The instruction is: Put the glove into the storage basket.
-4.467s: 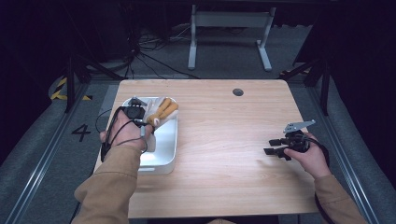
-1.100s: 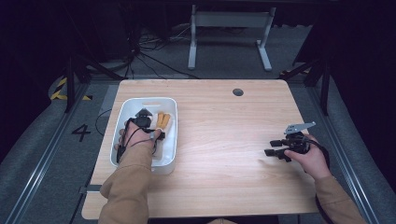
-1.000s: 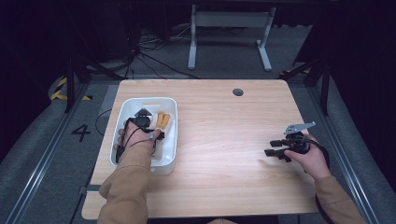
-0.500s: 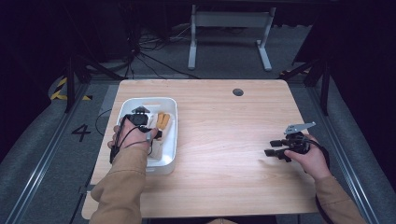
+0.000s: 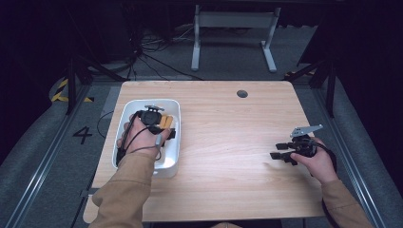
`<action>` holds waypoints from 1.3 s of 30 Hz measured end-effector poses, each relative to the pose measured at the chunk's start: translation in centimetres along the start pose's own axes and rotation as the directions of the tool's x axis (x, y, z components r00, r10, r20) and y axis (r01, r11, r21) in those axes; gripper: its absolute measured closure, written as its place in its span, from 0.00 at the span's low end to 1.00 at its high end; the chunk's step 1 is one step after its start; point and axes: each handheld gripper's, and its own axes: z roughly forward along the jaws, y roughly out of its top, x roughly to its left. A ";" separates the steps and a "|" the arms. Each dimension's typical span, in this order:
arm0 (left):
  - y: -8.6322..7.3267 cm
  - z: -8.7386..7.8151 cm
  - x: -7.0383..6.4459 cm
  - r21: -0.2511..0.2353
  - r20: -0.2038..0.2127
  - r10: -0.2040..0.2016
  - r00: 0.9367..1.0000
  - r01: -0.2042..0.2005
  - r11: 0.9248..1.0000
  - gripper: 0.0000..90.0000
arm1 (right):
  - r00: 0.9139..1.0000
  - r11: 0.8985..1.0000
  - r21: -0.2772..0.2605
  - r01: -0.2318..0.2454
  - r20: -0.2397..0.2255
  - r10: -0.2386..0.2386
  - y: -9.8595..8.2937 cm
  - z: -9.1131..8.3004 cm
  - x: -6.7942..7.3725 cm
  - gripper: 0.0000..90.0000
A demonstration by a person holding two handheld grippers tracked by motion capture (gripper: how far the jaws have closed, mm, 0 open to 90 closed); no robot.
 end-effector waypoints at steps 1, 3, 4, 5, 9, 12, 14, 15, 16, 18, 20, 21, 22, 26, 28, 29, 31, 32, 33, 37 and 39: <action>0.1 -0.2 -0.5 -0.007 0.016 0.014 1.000 -0.014 1.000 0.37 | 1.000 1.000 0.002 0.000 0.001 0.000 -0.1 0.0 0.0 0.46; 0.4 -0.5 -1.6 -0.026 0.048 0.044 0.998 -0.043 0.999 0.37 | 1.000 1.000 0.002 -0.005 0.003 0.005 -0.2 -0.1 0.0 0.46; 0.5 -0.7 -2.1 -0.034 0.062 0.063 0.996 -0.061 0.998 0.37 | 1.000 1.000 0.000 -0.005 0.004 0.005 -0.2 -0.2 0.0 0.46; 0.6 -0.8 -2.7 -0.041 0.071 0.079 0.994 -0.077 0.996 0.37 | 1.000 1.000 0.001 -0.006 0.005 0.006 -0.3 -0.3 0.0 0.46; 1.0 -1.4 -5.0 -0.086 0.133 0.143 0.981 -0.132 0.987 0.39 | 1.000 1.000 -0.001 -0.015 0.015 0.015 -0.8 -0.7 0.0 0.46; 1.1 -1.6 -6.5 -0.112 0.180 0.187 0.966 -0.169 0.979 0.39 | 1.000 1.000 -0.003 -0.019 0.018 0.019 -1.1 -1.0 0.0 0.46; 1.1 -1.6 -7.4 -0.118 0.203 0.212 0.956 -0.191 0.974 0.39 | 1.000 1.000 -0.004 -0.023 0.021 0.023 -1.3 -1.1 0.1 0.46; 1.1 -1.6 -7.8 -0.119 0.215 0.220 0.952 -0.198 0.973 0.39 | 0.999 1.000 -0.003 -0.025 0.023 0.025 -1.4 -1.2 0.1 0.46; 1.1 -1.5 -8.1 -0.120 0.228 0.226 0.947 -0.203 0.972 0.39 | 0.999 1.000 -0.002 -0.023 0.026 0.023 -1.5 -1.3 0.1 0.46; 1.1 -1.5 -8.6 -0.125 0.248 0.246 0.937 -0.220 0.967 0.39 | 0.999 1.000 -0.003 -0.029 0.026 0.029 -1.7 -1.4 0.1 0.46; 1.1 -1.5 -9.0 -0.133 0.255 0.263 0.930 -0.236 0.963 0.39 | 0.999 1.000 -0.004 -0.031 0.028 0.031 -1.9 -1.6 0.1 0.46; 1.1 -1.4 -9.2 -0.135 0.266 0.269 0.926 -0.241 0.961 0.39 | 0.999 0.999 -0.003 -0.034 0.029 0.034 -1.9 -1.6 0.1 0.46; 1.1 -1.3 -9.3 -0.138 0.275 0.271 0.922 -0.241 0.961 0.39 | 0.999 0.999 -0.005 -0.034 0.031 0.034 -2.0 -1.7 0.1 0.46; 0.9 -0.6 -9.5 -0.165 0.313 0.306 0.899 -0.265 0.950 0.40 | 0.999 0.999 -0.007 -0.033 0.034 0.034 -2.2 -1.9 0.1 0.46; 0.6 -0.3 -9.6 -0.191 0.316 0.345 0.884 -0.297 0.936 0.40 | 0.999 0.999 -0.009 -0.035 0.032 0.035 -2.3 -2.0 0.2 0.46; 0.6 -0.3 -9.6 -0.191 0.316 0.345 0.884 -0.297 0.936 0.40 | 0.999 0.999 -0.011 -0.036 0.033 0.036 -2.3 -2.0 0.2 0.46; -0.1 -0.1 -9.6 -0.223 0.344 0.373 0.861 -0.311 0.924 0.40 | 0.999 0.999 -0.009 -0.036 0.036 0.036 -2.3 -2.0 0.1 0.46; -0.3 0.0 -9.7 -0.234 0.357 0.373 0.856 -0.305 0.923 0.40 | 0.999 0.999 -0.010 -0.035 0.036 0.036 -2.3 -2.0 0.1 0.46; -0.6 0.1 -9.7 -0.249 0.368 0.381 0.848 -0.305 0.919 0.40 | 0.999 0.999 -0.011 -0.034 0.035 0.034 -2.3 -2.0 0.1 0.46; -2.2 1.4 -10.1 -0.254 0.401 0.397 0.826 -0.316 0.914 0.41 | 0.999 0.999 -0.008 -0.033 0.035 0.033 -2.3 -1.9 0.1 0.46; -2.8 2.2 -10.4 -0.236 0.410 0.409 0.815 -0.338 0.911 0.41 | 0.999 0.999 -0.005 -0.033 0.036 0.034 -2.3 -1.8 0.1 0.46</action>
